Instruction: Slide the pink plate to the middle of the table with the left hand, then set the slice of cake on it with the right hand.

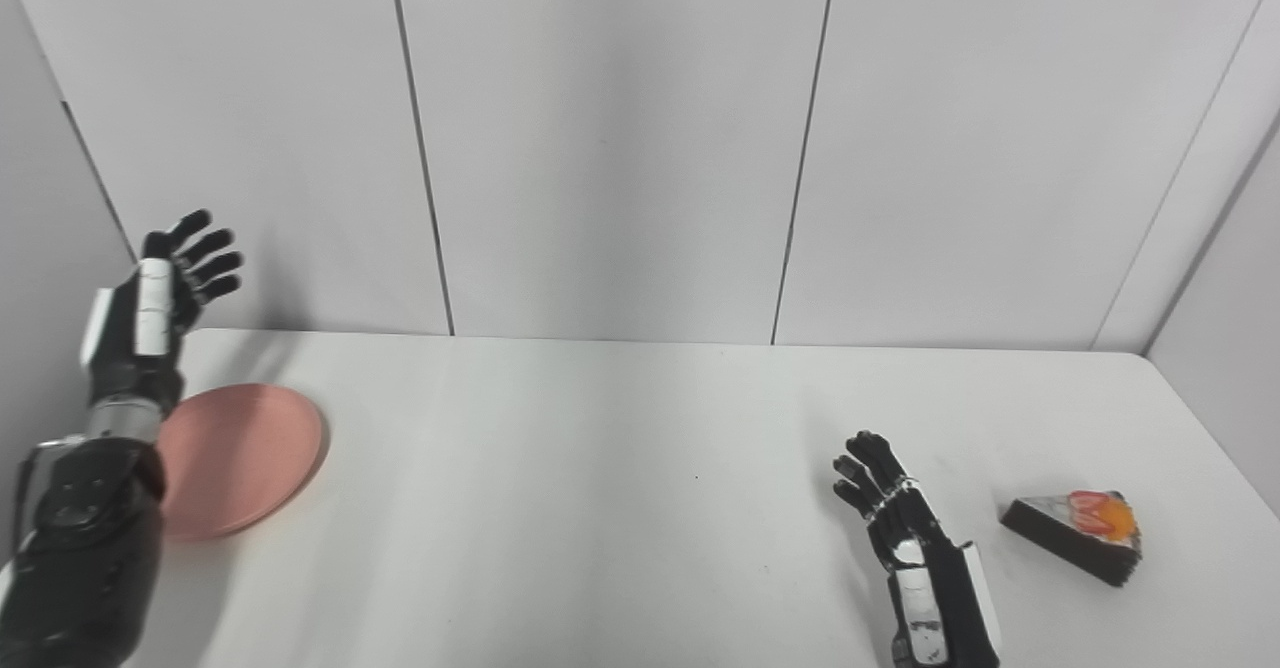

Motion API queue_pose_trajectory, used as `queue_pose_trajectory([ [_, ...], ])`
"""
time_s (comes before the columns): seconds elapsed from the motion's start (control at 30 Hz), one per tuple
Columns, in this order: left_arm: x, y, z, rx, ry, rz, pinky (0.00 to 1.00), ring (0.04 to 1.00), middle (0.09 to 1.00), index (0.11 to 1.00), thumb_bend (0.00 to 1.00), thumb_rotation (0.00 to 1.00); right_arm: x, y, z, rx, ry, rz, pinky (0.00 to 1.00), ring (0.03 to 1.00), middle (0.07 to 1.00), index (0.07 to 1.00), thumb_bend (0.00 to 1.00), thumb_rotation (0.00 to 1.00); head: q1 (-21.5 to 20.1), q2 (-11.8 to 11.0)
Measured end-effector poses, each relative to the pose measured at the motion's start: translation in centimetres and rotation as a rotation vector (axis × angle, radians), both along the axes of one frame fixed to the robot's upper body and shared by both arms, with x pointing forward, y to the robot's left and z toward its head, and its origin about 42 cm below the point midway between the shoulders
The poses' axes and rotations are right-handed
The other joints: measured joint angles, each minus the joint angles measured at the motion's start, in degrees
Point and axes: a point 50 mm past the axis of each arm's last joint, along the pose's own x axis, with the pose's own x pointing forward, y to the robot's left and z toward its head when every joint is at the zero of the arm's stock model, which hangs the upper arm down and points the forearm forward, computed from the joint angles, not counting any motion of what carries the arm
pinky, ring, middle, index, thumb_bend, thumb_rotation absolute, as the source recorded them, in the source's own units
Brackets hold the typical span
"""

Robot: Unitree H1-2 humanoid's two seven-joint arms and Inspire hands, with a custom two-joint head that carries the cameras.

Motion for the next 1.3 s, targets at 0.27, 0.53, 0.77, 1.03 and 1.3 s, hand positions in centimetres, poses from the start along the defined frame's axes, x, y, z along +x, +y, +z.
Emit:
queue_pose_trajectory([
  [0.27, -0.3, 5.1, -1.2, 0.002, 0.062, 0.094, 0.8, 0.803, 0.811, 0.829, 0.87, 0.94, -0.1, -0.3, -0.1, -0.007, 0.003, -0.003, 0.85, 0.852, 0.877, 0.844, 0.89, 0.92, 0.0, 0.3],
  [0.53, -0.5, 5.8, -4.5, -0.059, 0.147, 0.1, 0.81, 0.794, 0.815, 0.832, 0.91, 0.9, -0.1, -0.3, -0.1, -0.01, 0.003, -0.003, 0.85, 0.85, 0.875, 0.843, 0.9, 0.92, -0.1, 0.4],
  [0.77, -0.6, 5.9, -5.6, -0.069, 0.186, 0.077, 0.74, 0.788, 0.846, 0.865, 0.95, 0.9, -0.1, -0.3, -0.1, -0.014, 0.003, -0.005, 0.84, 0.848, 0.872, 0.837, 0.89, 0.93, -0.3, 0.7],
  [1.03, -0.8, 5.9, -6.6, -0.062, 0.222, 0.083, 0.74, 0.75, 0.821, 0.863, 0.96, 0.92, -0.1, -0.3, -0.1, -0.017, 0.003, -0.005, 0.84, 0.845, 0.871, 0.829, 0.9, 0.94, -0.4, 1.4],
  [1.3, -1.4, 4.8, -9.5, -0.086, 0.296, 0.055, 0.71, 0.739, 0.819, 0.838, 1.0, 0.87, -0.2, -0.3, 0.0, -0.022, 0.003, -0.005, 0.84, 0.845, 0.873, 0.827, 0.89, 0.94, -0.5, 1.9],
])
